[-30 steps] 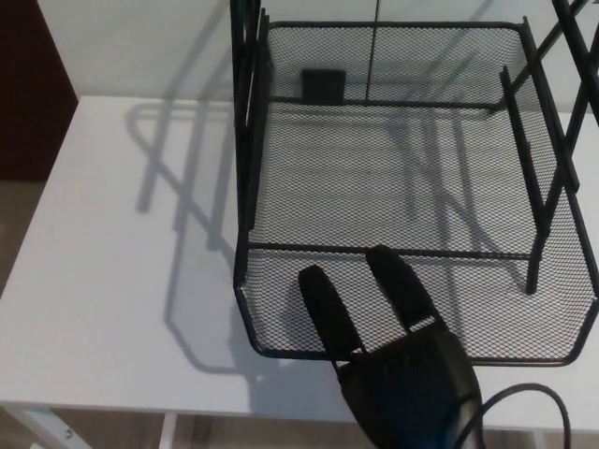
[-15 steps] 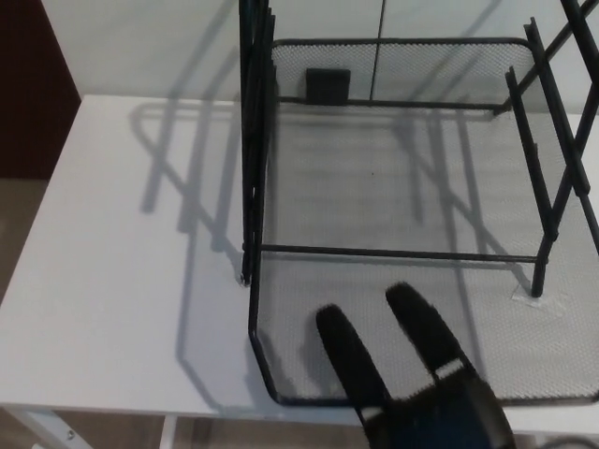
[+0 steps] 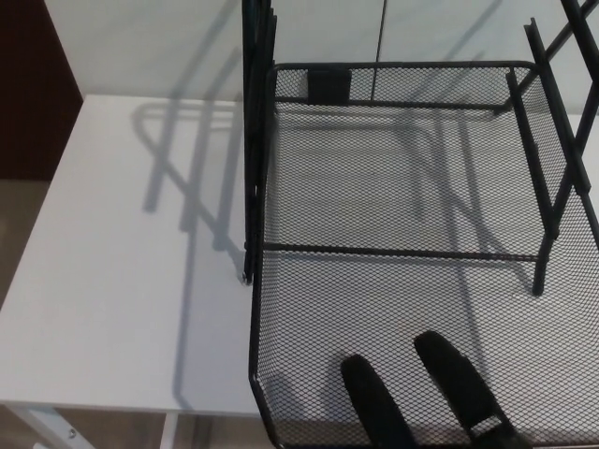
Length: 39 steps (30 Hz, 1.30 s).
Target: The robot walks towards a file tray kept in the middle of a desk and uses its right hand to grab a tray and pulls it out towards itself
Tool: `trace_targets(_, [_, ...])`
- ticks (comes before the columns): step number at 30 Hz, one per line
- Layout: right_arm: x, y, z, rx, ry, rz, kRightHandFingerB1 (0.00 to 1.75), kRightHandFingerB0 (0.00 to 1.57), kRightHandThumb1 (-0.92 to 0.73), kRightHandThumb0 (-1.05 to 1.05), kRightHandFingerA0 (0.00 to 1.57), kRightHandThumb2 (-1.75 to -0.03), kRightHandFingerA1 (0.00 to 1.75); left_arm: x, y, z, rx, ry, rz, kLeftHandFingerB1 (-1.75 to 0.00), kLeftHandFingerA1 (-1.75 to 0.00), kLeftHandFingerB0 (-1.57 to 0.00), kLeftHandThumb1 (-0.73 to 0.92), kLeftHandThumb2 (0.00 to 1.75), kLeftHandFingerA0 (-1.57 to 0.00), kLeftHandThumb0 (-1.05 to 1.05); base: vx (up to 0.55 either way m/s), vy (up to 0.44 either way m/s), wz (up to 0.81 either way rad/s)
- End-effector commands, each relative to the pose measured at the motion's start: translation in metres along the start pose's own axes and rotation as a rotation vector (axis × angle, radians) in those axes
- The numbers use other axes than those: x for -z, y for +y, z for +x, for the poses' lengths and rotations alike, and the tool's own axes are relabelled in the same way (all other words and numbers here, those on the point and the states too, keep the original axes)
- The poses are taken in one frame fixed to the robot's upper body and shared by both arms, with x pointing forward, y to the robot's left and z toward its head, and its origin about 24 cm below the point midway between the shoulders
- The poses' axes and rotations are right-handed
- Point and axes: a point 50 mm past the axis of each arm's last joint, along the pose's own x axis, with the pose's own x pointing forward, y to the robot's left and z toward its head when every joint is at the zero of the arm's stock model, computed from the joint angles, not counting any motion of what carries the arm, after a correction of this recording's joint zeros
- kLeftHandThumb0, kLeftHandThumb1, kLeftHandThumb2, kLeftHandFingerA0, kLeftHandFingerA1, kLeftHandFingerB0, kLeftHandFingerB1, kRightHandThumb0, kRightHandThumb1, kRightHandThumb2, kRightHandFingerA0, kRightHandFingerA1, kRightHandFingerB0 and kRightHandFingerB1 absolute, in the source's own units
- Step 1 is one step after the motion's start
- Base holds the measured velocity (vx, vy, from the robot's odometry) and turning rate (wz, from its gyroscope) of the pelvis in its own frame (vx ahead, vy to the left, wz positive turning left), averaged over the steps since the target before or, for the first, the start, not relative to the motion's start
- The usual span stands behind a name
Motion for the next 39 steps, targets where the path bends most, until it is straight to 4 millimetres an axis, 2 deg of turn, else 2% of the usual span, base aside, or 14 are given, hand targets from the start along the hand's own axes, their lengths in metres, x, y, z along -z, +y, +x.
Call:
trace_targets(1, [-0.067,-0.036,-0.038,-0.110,-0.235,0.288,0.49,0.00,-0.21,-0.40,0.00,-0.87,0.53,0.000,0.007,-0.004,0.014,-0.016,0.059,-0.53,-0.48,-0.55,0.57,0.57,-0.66,-0.35,0.00,0.000,0.00])
trace_targets(5, [-0.062,-0.044,-0.035,-0.098,-0.250,0.303,0.46,0.09,-0.46,-0.78,0.04,-0.85,0.37,-0.003,0.008,-0.004,0.012,-0.018,0.081,-0.52,-0.47,-0.56,0.57,0.57,-0.66,-0.36,0.00,0.000,0.00])
trace_targets(6, [-0.060,-0.048,-0.034,-0.089,-0.267,0.313,0.35,0.12,-0.53,-0.79,0.03,-0.57,0.37,-0.003,0.008,-0.004,0.016,-0.025,0.075,-0.53,-0.47,-0.56,0.58,0.57,-0.65,-0.35,0.00,0.000,0.00])
trace_targets(9, [-0.051,-0.069,-0.033,-0.108,-0.335,0.442,0.49,0.00,-0.16,-0.39,0.01,-0.85,0.53,-0.001,0.007,-0.005,0.017,-0.036,0.048,-0.54,-0.47,-0.56,0.58,0.57,-0.65,-0.35,0.00,0.000,0.00])
trace_targets(10, [-0.047,-0.079,-0.033,-0.095,-0.368,0.492,0.31,0.20,-0.54,-0.88,0.12,-0.57,0.39,-0.002,0.007,-0.006,0.015,-0.032,0.058,-0.53,-0.46,-0.55,0.60,0.58,-0.65,-0.35,0.00,0.000,0.00])
trace_targets(14, [-0.036,-0.106,-0.030,0.107,-0.458,0.592,0.34,0.21,-0.66,-0.98,0.14,-0.61,0.45,0.000,0.008,-0.005,0.022,-0.021,0.025,-0.54,-0.48,-0.53,0.57,0.57,-0.64,-0.32,0.00,0.000,0.00])
trace_targets(15, [-0.034,-0.110,-0.027,0.190,-0.471,0.589,0.45,0.17,-0.57,-0.96,0.11,-1.03,0.51,0.002,0.007,-0.005,0.018,-0.017,0.029,-0.54,-0.48,-0.54,0.57,0.57,-0.65,-0.32,0.00,0.000,0.00])
trace_targets(16, [-0.034,-0.110,-0.027,0.196,-0.473,0.590,0.45,0.17,-0.57,-0.96,0.11,-1.03,0.51,0.002,0.007,-0.005,0.020,-0.015,0.030,-0.54,-0.48,-0.54,0.57,0.57,-0.65,-0.32,0.00,0.000,0.00])
trace_targets(17, [-0.031,-0.114,-0.023,0.274,-0.476,0.593,0.36,0.27,-0.70,-0.87,0.26,-0.62,0.48,0.002,0.006,-0.005,0.020,-0.009,0.033,-0.54,-0.47,-0.55,0.56,0.57,-0.66,-0.34,0.00,0.000,0.00])
trace_targets(19, [-0.019,-0.127,-0.013,0.538,-0.485,0.589,0.51,0.28,-0.41,-0.60,0.32,-0.78,0.58,0.001,0.007,-0.005,0.025,-0.005,0.034,-0.54,-0.48,-0.57,0.54,0.56,-0.67,-0.37,0.00,0.000,0.00])
trace_targets(25, [0.003,-0.150,0.008,0.774,-0.509,0.721,0.48,0.59,-0.48,-0.46,0.46,-0.56,0.62,0.003,0.007,-0.004,0.025,0.004,0.022,-0.54,-0.47,-0.53,0.54,0.56,-0.65,-0.34,0.00,0.000,0.00])
trace_targets(32, [0.031,-0.140,-0.005,0.621,-0.689,0.924,0.43,0.70,-0.58,-0.40,0.52,-0.57,0.55,0.001,0.009,-0.005,0.022,-0.005,0.047,-0.52,-0.45,-0.55,0.55,0.56,-0.64,-0.33,0.00,0.000,0.00])
trace_targets(38, [0.084,-0.144,-0.034,0.357,-0.761,0.902,0.49,0.39,-0.65,-0.59,0.22,-0.59,0.74,-0.002,0.015,-0.003,0.012,0.008,0.077,-0.51,-0.45,-0.56,0.50,0.56,-0.64,-0.39,0.00,0.000,0.00])
trace_targets(39, [0.096,-0.155,-0.038,0.223,-0.801,0.891,0.41,0.35,-0.65,-0.50,0.21,-0.59,0.62,-0.002,0.015,-0.003,0.009,0.013,0.092,-0.59,-0.59,-0.49,0.45,0.82,-0.60,-0.43,0.00,0.000,0.00])
